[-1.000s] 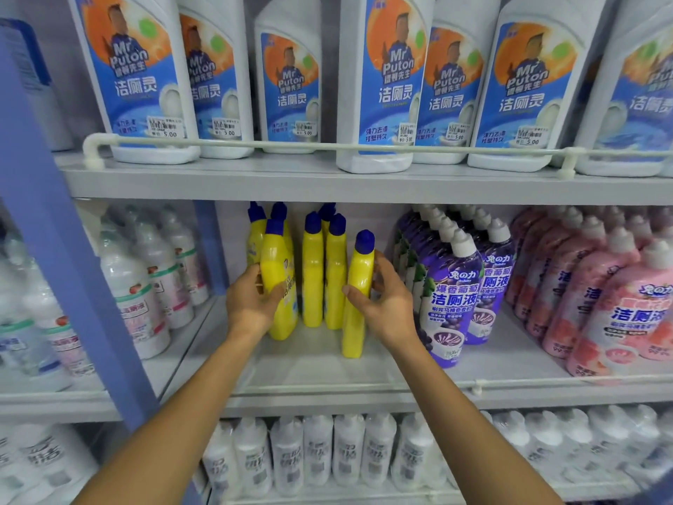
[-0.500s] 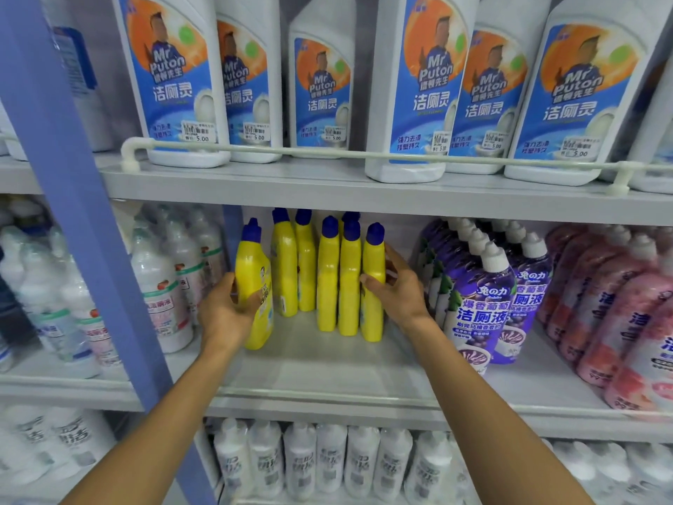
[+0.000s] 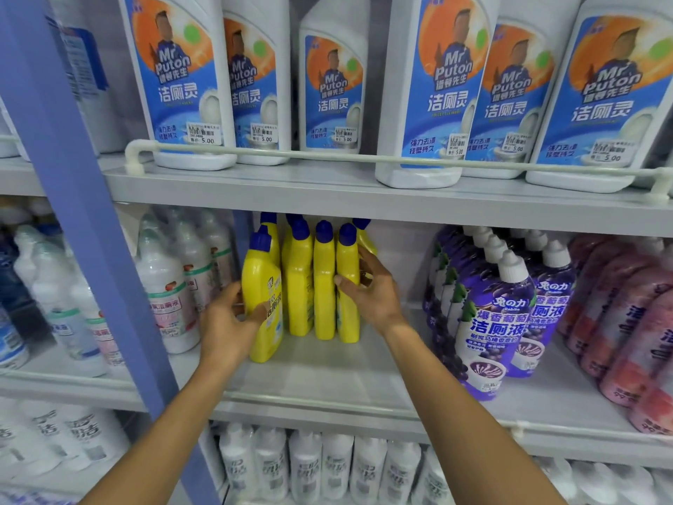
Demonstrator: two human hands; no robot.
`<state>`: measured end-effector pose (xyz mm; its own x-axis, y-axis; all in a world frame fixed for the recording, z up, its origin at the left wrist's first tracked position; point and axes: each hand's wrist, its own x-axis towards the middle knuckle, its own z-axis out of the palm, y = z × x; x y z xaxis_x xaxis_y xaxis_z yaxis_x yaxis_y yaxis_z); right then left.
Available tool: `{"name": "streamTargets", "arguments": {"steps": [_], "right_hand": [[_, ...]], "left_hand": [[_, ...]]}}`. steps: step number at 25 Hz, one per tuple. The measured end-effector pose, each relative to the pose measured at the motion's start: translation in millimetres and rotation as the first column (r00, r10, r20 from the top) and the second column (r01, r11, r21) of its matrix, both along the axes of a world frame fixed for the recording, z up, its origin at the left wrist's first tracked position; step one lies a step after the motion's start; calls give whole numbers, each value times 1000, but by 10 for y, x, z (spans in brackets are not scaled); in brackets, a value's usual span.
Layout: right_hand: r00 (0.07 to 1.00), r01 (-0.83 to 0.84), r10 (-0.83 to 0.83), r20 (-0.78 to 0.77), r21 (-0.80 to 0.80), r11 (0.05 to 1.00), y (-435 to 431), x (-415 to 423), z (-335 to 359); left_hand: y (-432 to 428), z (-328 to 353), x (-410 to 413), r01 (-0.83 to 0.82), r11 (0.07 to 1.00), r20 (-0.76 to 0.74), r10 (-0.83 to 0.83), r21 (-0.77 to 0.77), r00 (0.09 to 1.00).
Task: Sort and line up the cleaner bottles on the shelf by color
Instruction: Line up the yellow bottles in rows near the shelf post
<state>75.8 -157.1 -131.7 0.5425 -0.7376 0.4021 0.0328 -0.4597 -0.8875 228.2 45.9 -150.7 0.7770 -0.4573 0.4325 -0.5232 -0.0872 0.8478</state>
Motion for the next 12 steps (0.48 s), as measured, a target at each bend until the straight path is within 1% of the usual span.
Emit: {"name": "streamTargets", "arguments": {"steps": [4,8,12], "right_hand": [[1000,-13,13,3,-1,1000,178,294,-31],[997,-71,72,16,-56,996,364,572,-38],[994,-105,107,32,-48,993,427,633,-64]], "left_hand": [[116,0,-8,26,1000,-24,-26,-6,999],[225,0,-120,41,999,30,-41,-6,999],[247,-27,-151,41,999,5,-41,-33,999]]}}
